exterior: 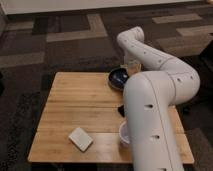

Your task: Place the pepper in the ceramic bowl

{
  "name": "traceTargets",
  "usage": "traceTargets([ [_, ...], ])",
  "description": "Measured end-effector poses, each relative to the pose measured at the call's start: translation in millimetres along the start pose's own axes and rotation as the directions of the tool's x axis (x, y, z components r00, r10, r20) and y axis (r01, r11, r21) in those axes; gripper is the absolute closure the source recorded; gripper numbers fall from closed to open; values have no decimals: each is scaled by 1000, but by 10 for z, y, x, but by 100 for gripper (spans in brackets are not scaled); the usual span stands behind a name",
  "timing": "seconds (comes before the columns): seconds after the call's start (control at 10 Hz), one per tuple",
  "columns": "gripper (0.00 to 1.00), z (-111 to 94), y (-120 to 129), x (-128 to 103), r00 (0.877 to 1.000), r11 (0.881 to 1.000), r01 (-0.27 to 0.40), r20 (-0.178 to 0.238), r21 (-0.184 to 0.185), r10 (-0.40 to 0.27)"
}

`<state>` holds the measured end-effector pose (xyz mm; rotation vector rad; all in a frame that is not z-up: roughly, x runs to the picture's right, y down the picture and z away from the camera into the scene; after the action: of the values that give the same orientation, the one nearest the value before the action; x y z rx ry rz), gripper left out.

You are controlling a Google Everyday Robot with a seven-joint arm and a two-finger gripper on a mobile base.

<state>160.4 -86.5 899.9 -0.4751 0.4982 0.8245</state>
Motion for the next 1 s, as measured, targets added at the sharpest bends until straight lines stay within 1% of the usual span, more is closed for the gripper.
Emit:
traceTargets([
  [0.1, 100, 11, 53, -105, 999, 999, 42, 5, 5, -42],
  [0.2, 100, 16, 113, -236, 995, 995, 95, 22, 13, -96],
  [0.3, 100, 12, 150, -324, 991, 992, 126, 38, 19, -127],
  [0.4, 100, 8, 183, -394, 988, 989, 144, 54, 23, -145],
  [0.5, 98, 9, 173, -386, 988, 989, 143, 53, 23, -144],
  [0.6, 89, 13, 162, -375, 988, 990, 142, 53, 23, -143],
  [0.7, 75, 8, 177, -390, 988, 989, 144, 53, 23, -145],
  [1.0, 39, 11, 170, -383, 988, 989, 143, 53, 23, -144],
])
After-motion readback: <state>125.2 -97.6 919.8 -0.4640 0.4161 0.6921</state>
